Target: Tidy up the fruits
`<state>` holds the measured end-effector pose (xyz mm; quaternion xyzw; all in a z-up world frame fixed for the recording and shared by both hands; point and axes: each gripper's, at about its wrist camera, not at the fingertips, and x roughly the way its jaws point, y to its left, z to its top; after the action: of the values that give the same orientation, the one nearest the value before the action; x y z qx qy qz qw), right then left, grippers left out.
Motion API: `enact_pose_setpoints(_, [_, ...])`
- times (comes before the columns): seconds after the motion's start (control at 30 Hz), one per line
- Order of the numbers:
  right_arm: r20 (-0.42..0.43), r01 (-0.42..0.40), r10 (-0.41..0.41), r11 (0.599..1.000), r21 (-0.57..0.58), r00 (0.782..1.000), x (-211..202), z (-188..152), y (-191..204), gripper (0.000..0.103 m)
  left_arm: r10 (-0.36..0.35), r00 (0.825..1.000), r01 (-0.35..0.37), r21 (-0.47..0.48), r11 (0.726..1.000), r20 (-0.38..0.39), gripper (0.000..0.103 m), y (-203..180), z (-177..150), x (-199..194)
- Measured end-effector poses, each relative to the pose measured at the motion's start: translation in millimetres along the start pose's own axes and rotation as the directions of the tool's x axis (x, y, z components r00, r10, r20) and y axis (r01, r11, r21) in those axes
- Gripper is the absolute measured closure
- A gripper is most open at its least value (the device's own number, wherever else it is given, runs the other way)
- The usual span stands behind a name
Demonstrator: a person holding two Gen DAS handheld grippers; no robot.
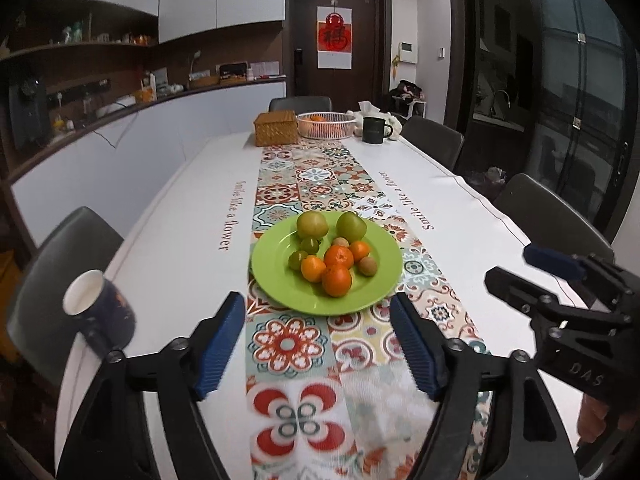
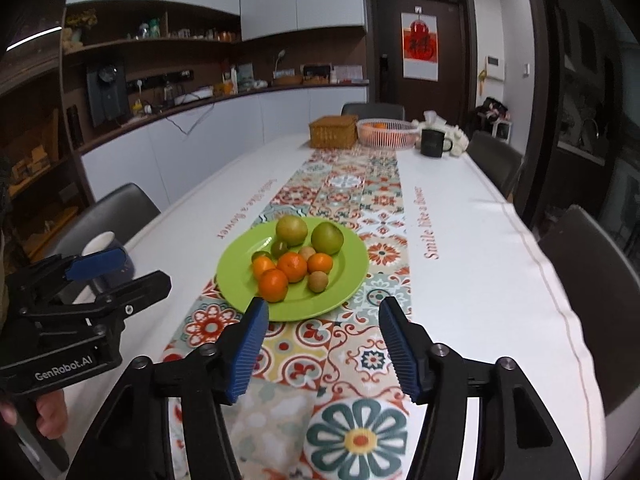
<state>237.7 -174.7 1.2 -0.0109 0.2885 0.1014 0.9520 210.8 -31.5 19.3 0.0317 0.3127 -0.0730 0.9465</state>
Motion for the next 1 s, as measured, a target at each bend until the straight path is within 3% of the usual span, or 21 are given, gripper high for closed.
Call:
enact_pose_setpoints(0.27, [0.071,0.04,-0.039,0.999,-0.007,0.997,-62,-18,9,0.028,0.034,0.999,-0.033,-0.008,0.999,0.036,0.009,-10,-23,-51])
enact_pose_setpoints(0.5, [0.089,0.052,-0.052,0.999,-0.006,0.995,-99,-38,14,0.016,0.056,0.997,-0.056,0.005,0.998,0.055,0.003,-19,-38,-83])
enact_pose_setpoints(1.0, [0.067,0.045,-0.046,0.999,0.015,0.997,-122,-64,16,0.015,0.082,0.994,-0.083,0.009,0.997,0.071,0.0,-22,-61,-115])
